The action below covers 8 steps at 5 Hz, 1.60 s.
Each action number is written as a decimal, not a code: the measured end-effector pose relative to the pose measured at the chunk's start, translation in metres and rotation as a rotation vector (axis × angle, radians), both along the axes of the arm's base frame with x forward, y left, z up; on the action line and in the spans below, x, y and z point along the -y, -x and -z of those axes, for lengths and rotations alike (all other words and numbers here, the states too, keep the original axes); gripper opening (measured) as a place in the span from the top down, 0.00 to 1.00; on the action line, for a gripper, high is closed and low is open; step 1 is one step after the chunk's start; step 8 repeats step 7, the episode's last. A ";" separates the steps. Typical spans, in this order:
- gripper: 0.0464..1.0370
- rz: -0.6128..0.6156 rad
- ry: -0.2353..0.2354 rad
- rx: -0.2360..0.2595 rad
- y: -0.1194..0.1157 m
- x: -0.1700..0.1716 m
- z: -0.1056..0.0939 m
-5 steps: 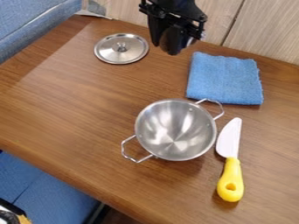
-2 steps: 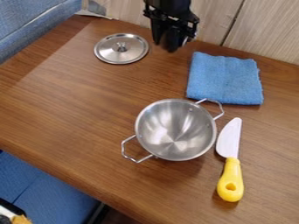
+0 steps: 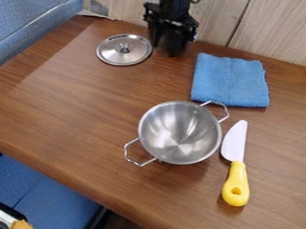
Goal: Moves the brown object in the top of the table
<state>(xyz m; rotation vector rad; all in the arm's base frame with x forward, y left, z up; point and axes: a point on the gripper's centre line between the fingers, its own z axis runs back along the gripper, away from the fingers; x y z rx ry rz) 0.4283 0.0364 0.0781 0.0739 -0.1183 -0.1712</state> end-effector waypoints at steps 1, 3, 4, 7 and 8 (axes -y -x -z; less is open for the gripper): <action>0.03 -0.027 -0.007 0.006 0.000 -0.002 0.002; 0.04 -0.039 -0.007 0.022 0.005 -0.001 -0.007; 0.04 -0.059 -0.013 0.071 0.012 -0.002 -0.030; 0.04 -0.054 -0.002 0.172 0.033 0.002 -0.070; 0.04 -0.054 -0.002 0.172 0.033 0.002 -0.070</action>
